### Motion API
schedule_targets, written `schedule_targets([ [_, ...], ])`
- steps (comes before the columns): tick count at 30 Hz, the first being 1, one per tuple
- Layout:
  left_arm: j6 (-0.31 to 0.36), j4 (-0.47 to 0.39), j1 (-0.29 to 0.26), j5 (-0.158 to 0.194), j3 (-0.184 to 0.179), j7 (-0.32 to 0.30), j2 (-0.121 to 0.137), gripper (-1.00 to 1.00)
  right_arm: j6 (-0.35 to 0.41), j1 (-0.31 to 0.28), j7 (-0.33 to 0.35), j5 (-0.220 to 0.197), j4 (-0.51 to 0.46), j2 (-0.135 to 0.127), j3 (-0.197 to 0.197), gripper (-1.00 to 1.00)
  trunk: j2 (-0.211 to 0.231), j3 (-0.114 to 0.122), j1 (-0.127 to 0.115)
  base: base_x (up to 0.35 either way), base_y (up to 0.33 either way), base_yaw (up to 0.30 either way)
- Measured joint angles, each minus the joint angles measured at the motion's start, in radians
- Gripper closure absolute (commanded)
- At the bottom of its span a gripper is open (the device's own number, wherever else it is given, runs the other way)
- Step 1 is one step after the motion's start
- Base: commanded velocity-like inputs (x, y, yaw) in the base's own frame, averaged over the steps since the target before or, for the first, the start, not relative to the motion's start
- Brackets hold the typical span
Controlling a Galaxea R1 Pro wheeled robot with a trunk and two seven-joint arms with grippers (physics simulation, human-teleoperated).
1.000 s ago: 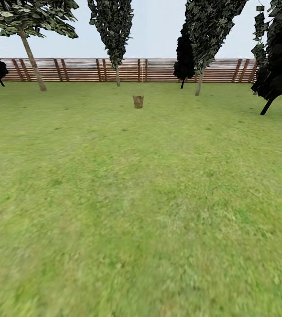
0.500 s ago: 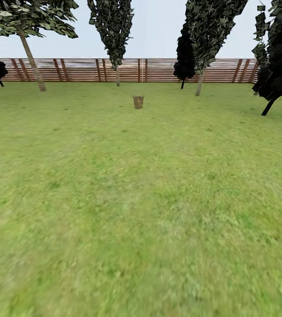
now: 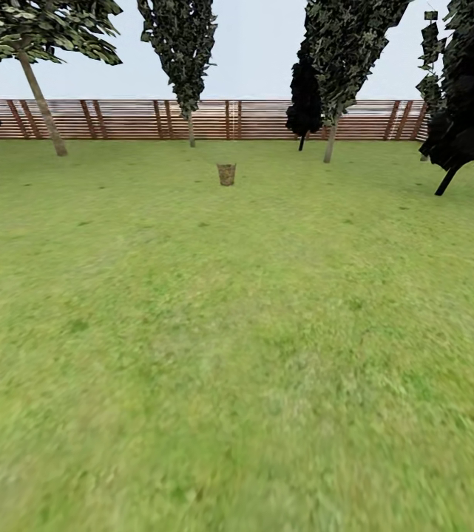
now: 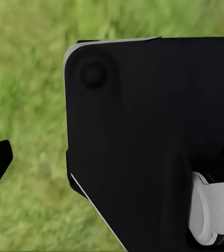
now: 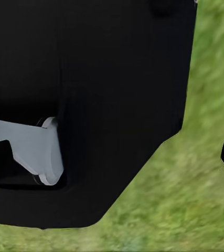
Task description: Take the three Easter eggs out of the wicker basket on the lawn in the garden, then place them on the lawn next to a single tree (choose any tree) so that all three eggs are next to the same tree and none are left in the basket.
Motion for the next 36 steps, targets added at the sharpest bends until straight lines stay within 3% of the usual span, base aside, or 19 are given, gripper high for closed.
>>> schedule_targets([
  [15, 0.0, -0.001, -0.001, 0.0, -0.001, 0.0, 0.0, -1.0, 0.0, 0.001, 0.0, 0.007, 0.014, -0.02, 0.0, -1.0, 0.0, 0.0, 0.0, 0.339, 0.0, -0.001],
  [21, 0.0, -0.001, -0.001, 0.0, -0.001, 0.0, 0.0, -1.0, -0.002, 0.001, 0.0, 0.004, 0.015, -0.017, 0.0, -1.0, 0.0, 0.001, 0.0, 0.338, 0.0, 0.0],
  [36, 0.0, -0.001, 0.0, 0.0, -0.001, 0.0, 0.001, -1.0, -0.003, 0.001, 0.0, 0.001, 0.015, -0.02, -0.002, -1.0, 0.0, 0.022, 0.0, 0.326, 0.0, 0.0],
])
